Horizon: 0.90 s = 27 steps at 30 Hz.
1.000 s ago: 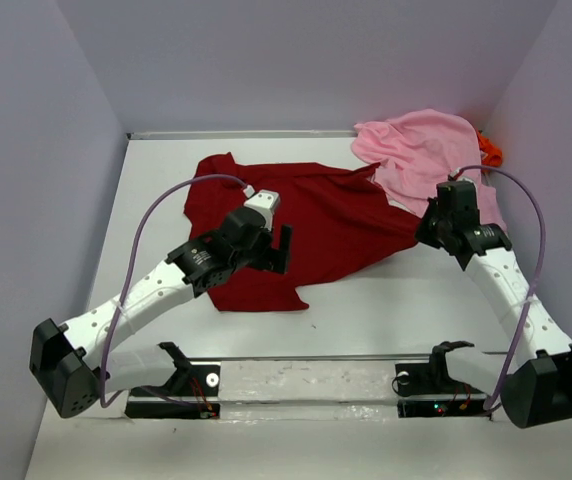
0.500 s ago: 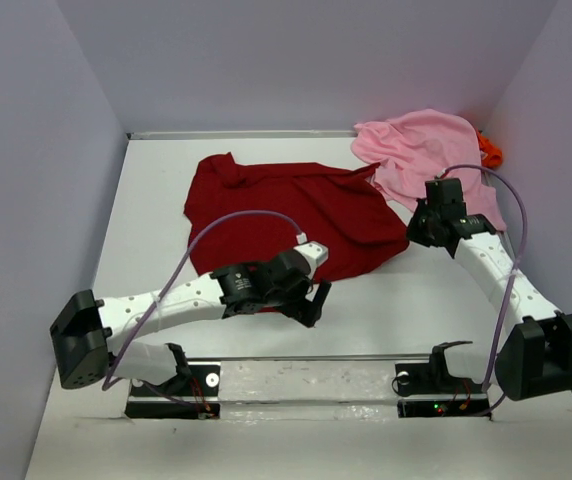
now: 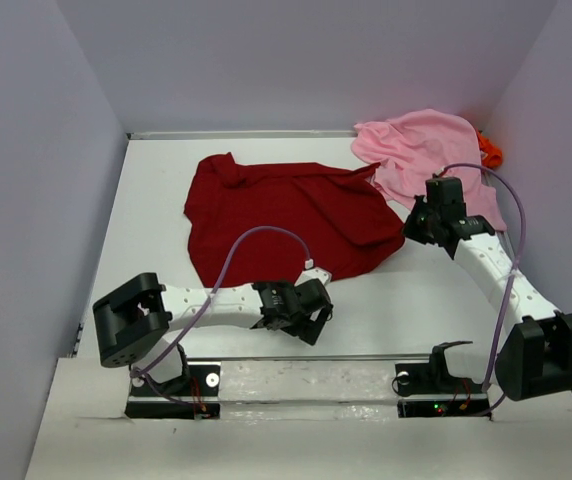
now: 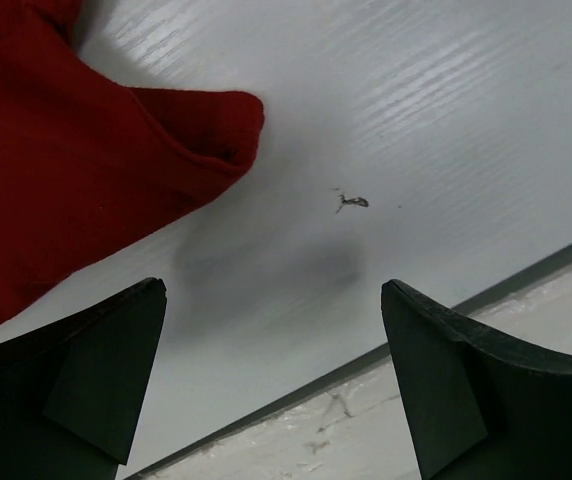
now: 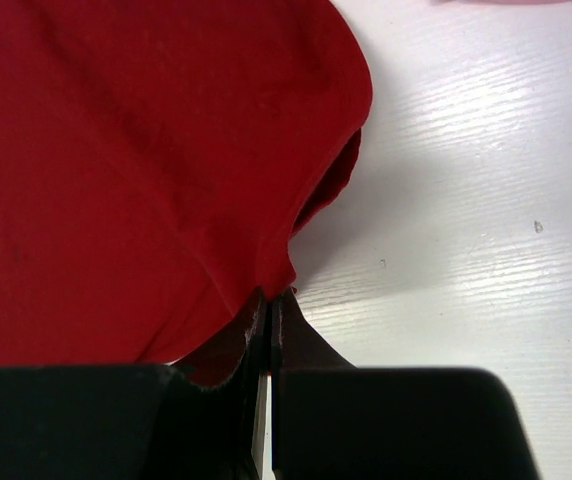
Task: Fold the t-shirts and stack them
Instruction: Flatten the tshirt out
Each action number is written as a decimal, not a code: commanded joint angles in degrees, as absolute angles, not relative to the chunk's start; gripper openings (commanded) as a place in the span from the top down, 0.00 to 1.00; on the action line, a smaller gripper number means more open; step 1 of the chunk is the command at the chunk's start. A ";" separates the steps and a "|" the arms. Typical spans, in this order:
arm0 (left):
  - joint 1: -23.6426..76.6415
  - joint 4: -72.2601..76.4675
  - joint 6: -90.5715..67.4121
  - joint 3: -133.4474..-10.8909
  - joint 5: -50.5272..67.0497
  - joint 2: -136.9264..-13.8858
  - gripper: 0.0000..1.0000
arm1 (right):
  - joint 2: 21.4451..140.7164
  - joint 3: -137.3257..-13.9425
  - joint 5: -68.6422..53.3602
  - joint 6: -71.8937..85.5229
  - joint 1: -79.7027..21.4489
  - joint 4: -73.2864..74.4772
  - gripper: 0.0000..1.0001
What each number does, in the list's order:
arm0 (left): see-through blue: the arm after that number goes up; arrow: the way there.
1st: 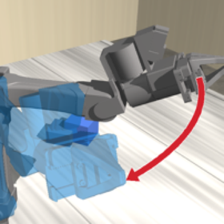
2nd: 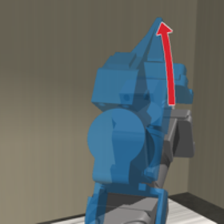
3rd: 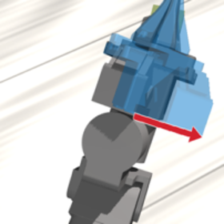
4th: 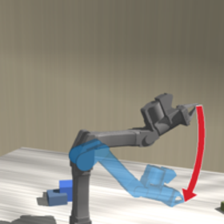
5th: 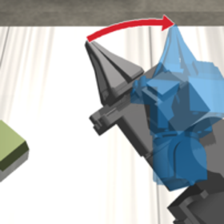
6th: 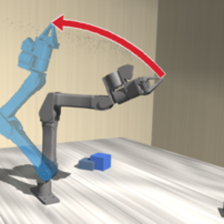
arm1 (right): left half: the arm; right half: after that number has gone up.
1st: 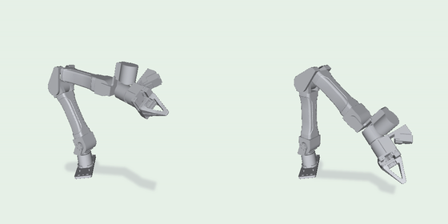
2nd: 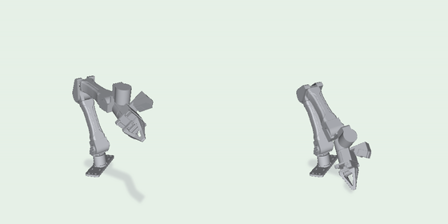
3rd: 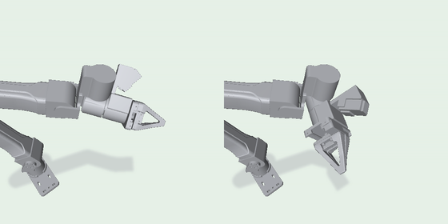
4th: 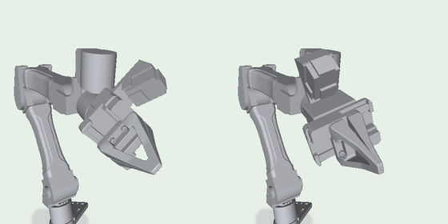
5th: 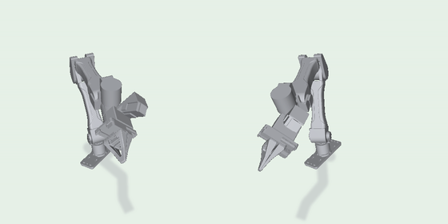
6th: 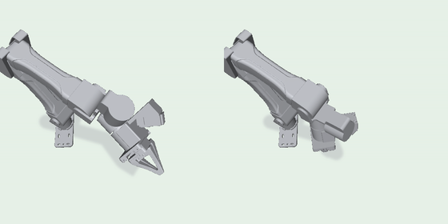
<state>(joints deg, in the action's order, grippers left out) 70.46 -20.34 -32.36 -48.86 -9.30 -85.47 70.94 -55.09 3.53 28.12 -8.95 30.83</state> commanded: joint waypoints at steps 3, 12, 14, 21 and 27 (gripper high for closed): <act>71.37 -20.48 -38.40 -49.74 -21.33 -87.54 0.02 | 70.22 -53.44 1.50 28.04 -8.61 26.72 1.00; 73.04 -24.08 -45.26 -52.82 -34.61 -86.13 0.01 | 71.28 -53.00 0.44 28.04 -9.14 25.67 1.00; 73.04 -24.08 -46.75 -53.00 -35.50 -86.39 0.01 | 71.46 -53.17 0.44 28.04 -9.14 25.58 1.00; 74.26 -22.68 -50.27 -55.37 -35.16 -93.94 0.01 | 72.25 -53.96 -1.84 28.04 -9.14 25.40 1.00; 75.23 -22.85 -51.24 -59.41 -34.72 -104.06 0.07 | 72.16 -53.70 -3.51 28.04 -9.14 24.87 1.00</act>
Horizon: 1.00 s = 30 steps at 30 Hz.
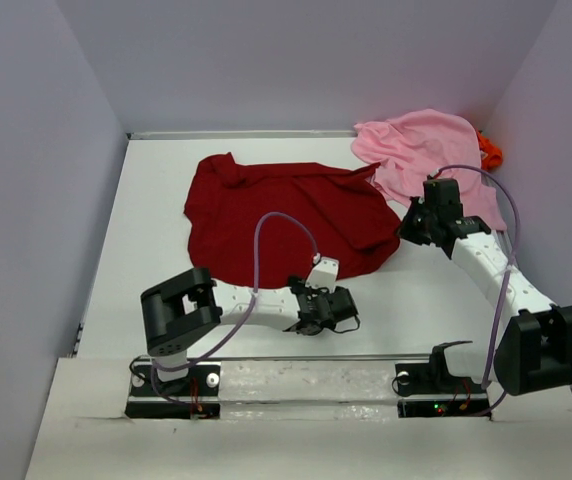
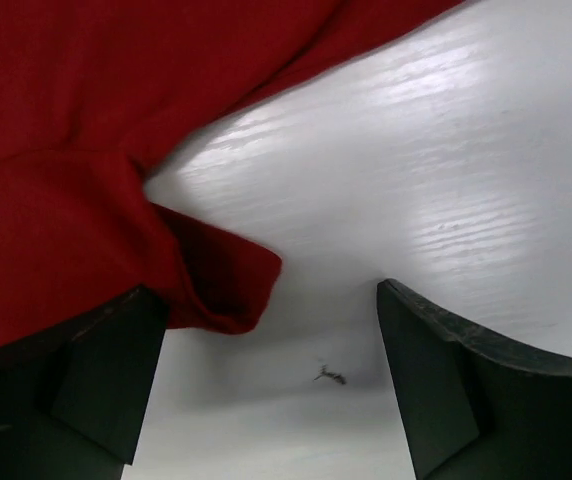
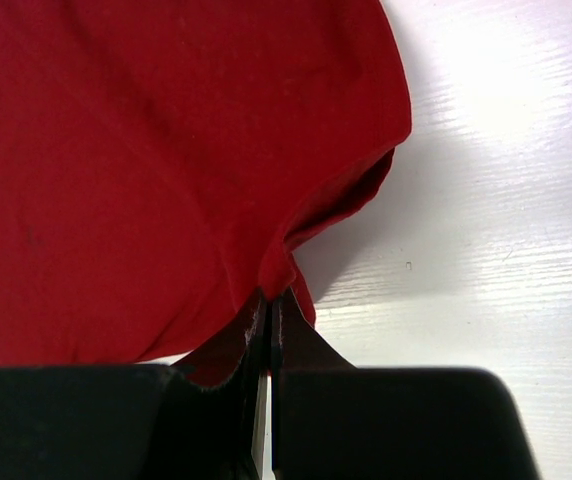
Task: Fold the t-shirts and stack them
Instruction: Flatten the tshirt out
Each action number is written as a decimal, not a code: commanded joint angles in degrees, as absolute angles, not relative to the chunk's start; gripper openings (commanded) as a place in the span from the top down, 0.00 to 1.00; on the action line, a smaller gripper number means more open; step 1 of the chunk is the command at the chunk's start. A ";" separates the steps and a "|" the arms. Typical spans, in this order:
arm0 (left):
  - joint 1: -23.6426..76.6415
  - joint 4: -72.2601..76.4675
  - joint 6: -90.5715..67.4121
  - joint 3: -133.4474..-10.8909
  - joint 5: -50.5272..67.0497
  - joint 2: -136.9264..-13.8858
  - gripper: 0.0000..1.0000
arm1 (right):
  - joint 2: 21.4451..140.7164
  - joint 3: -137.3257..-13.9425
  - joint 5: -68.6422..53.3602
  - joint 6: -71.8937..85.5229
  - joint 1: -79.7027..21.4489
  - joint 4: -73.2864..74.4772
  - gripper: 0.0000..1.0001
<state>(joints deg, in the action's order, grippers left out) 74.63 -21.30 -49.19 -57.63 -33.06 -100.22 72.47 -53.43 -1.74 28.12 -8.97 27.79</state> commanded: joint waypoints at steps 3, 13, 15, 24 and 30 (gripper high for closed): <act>75.58 -21.71 -51.68 -59.50 -34.89 -103.98 0.32 | 71.72 -53.61 -3.60 27.86 -9.14 24.87 1.00; 75.76 -24.43 -52.91 -57.13 -38.32 -99.32 1.00 | 71.46 -52.82 -4.57 27.77 -9.67 24.00 1.00; 76.29 -26.53 -52.91 -57.13 -39.11 -96.87 1.00 | 71.54 -52.82 -4.57 27.69 -9.67 23.99 1.00; 78.22 -47.54 -56.69 -58.27 -44.56 -75.87 1.00 | 72.42 -53.26 -4.13 27.77 -9.67 23.73 1.00; 78.22 -58.62 -54.94 -65.91 -50.25 -69.35 1.00 | 72.33 -53.44 -4.04 27.77 -10.20 23.64 1.00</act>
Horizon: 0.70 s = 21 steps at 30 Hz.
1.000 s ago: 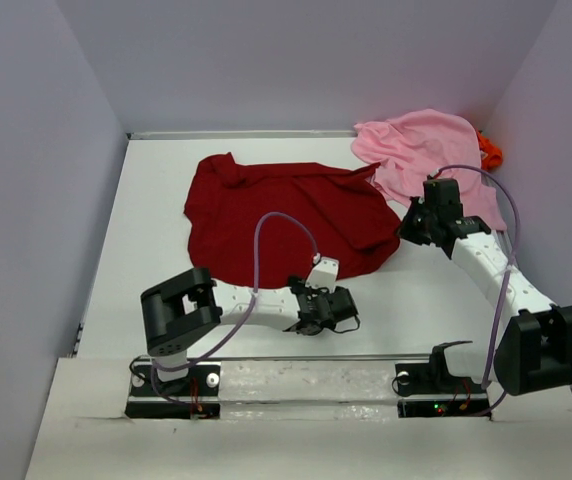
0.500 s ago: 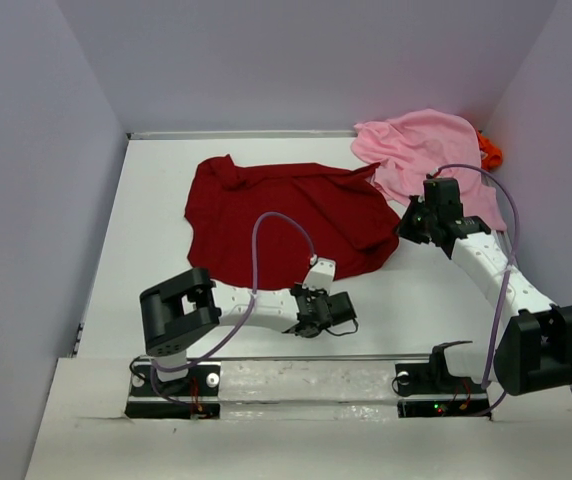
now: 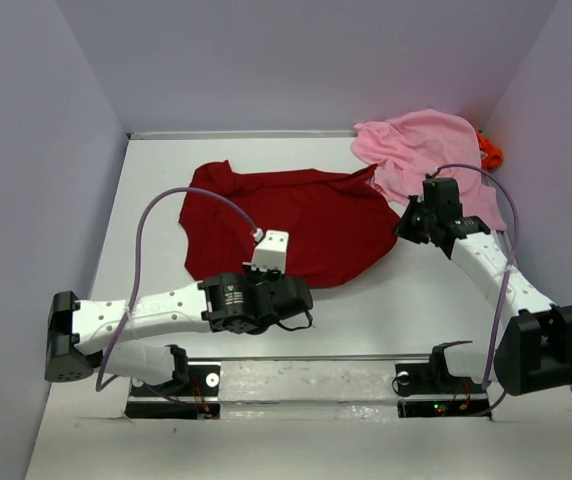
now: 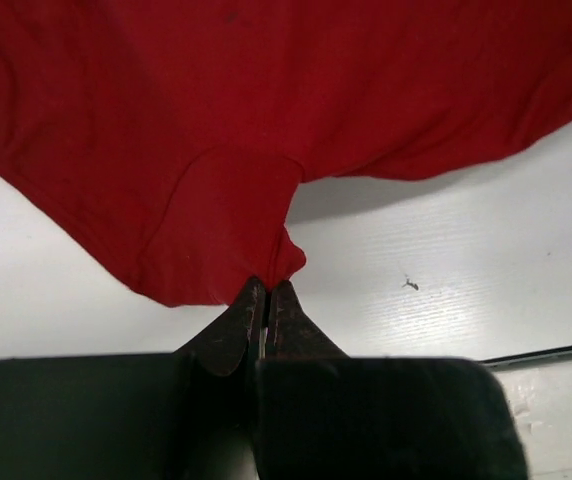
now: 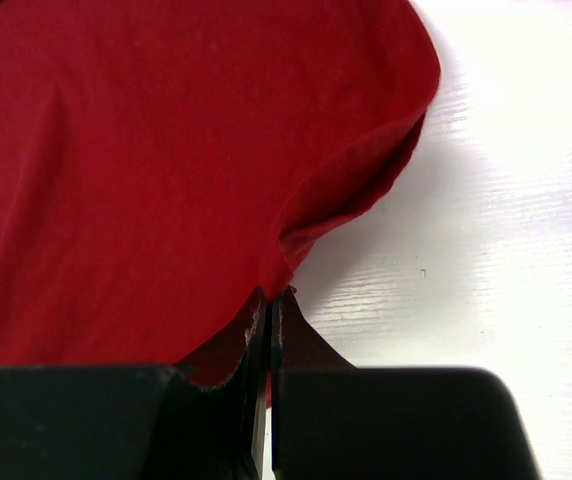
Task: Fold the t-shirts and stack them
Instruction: Flatten the tshirt out
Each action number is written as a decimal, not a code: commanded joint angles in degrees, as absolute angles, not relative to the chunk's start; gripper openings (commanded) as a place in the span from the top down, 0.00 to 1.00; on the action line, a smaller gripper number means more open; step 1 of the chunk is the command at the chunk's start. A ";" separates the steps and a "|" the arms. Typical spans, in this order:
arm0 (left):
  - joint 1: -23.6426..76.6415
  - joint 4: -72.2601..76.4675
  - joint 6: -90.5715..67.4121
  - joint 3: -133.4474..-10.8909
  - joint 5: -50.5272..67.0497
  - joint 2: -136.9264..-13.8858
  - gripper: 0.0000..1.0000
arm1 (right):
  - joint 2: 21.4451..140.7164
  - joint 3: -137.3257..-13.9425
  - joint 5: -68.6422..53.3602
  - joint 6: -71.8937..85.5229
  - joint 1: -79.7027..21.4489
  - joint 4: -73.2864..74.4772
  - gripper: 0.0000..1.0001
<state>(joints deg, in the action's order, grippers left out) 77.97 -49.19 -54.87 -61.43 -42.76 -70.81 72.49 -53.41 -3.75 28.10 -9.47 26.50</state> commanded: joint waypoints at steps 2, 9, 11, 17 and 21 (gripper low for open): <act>78.22 -59.85 -53.62 -67.23 -52.11 -69.87 1.00 | 72.25 -53.61 -3.87 27.86 -10.20 23.64 1.00; 75.33 -54.42 -42.03 -68.47 -53.79 -74.53 1.00 | 73.38 -58.52 -3.08 27.42 -10.72 25.40 1.00; 74.10 -49.24 -36.34 -67.33 -53.26 -74.36 1.00 | 73.48 -59.50 -2.90 27.33 -11.24 25.84 1.00; 67.86 -32.36 -23.47 -60.92 -41.93 -76.28 1.00 | 73.30 -59.42 -1.93 27.16 -11.25 25.93 1.00; 66.36 -24.27 -20.39 -58.01 -38.42 -83.91 1.00 | 73.30 -59.06 -1.58 27.25 -11.78 25.93 1.00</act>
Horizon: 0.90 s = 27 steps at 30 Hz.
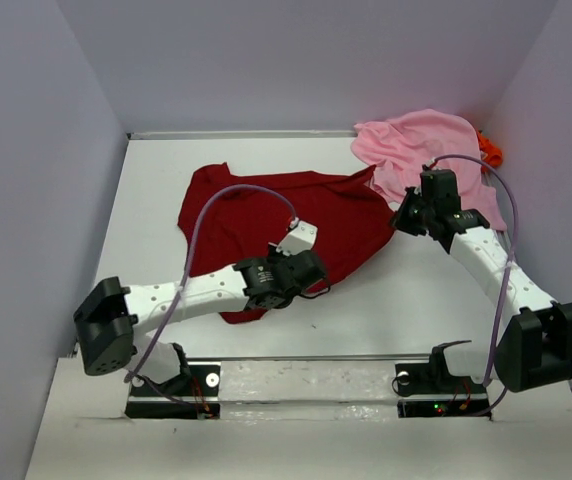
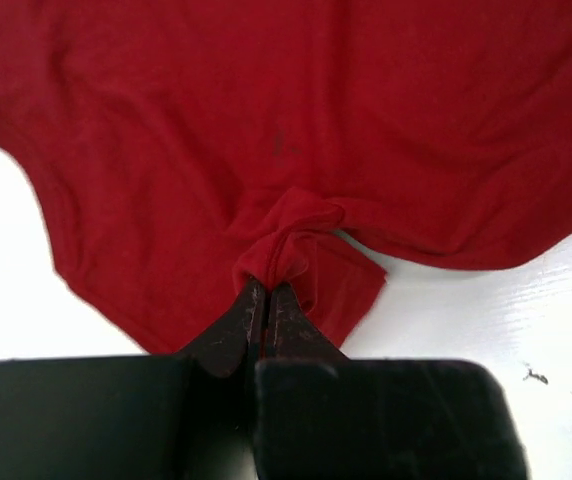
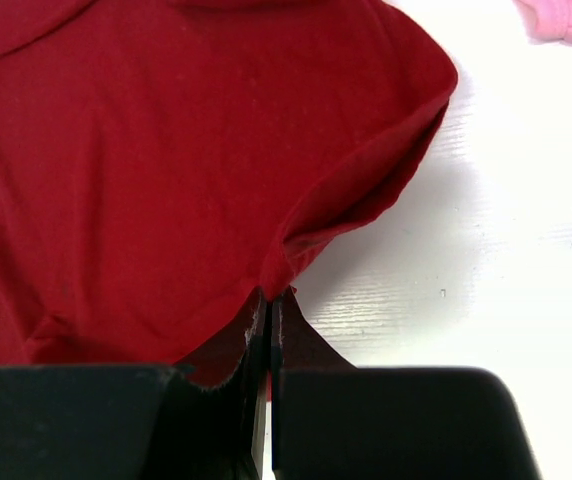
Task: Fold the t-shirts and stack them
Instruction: Flatten the tshirt out
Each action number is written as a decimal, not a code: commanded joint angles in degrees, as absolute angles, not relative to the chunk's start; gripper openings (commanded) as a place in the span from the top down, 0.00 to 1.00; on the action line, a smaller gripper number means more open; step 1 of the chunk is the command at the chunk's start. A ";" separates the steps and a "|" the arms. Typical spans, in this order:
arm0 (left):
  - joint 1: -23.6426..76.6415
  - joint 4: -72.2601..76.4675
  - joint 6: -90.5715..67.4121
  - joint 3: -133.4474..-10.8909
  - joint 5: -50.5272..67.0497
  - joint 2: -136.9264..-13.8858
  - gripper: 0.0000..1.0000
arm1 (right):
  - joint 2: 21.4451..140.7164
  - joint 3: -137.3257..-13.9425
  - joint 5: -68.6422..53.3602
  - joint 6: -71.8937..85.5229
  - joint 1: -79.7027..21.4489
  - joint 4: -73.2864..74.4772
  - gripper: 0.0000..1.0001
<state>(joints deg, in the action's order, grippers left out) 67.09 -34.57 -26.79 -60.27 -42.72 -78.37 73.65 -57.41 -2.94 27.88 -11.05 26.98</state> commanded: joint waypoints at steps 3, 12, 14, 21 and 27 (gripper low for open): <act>65.92 -18.29 -18.64 -57.04 -34.20 -90.14 1.00 | 73.04 -59.15 -1.14 27.07 -11.78 26.01 1.00; 63.90 -20.64 -21.61 -63.45 -40.51 -107.84 1.00 | 72.51 -58.54 -0.97 26.72 -12.30 26.02 1.00; 63.37 -21.79 -22.23 -64.07 -42.01 -108.19 0.80 | 72.77 -58.10 -0.97 26.72 -12.30 25.84 1.00; 62.84 -26.10 -25.65 -66.62 -45.70 -98.12 0.35 | 74.79 -57.13 -0.70 26.63 -12.83 24.70 0.99; 65.82 -32.51 -27.59 -69.34 -46.23 -87.47 0.19 | 76.02 -57.83 -1.58 26.37 -12.83 24.52 0.61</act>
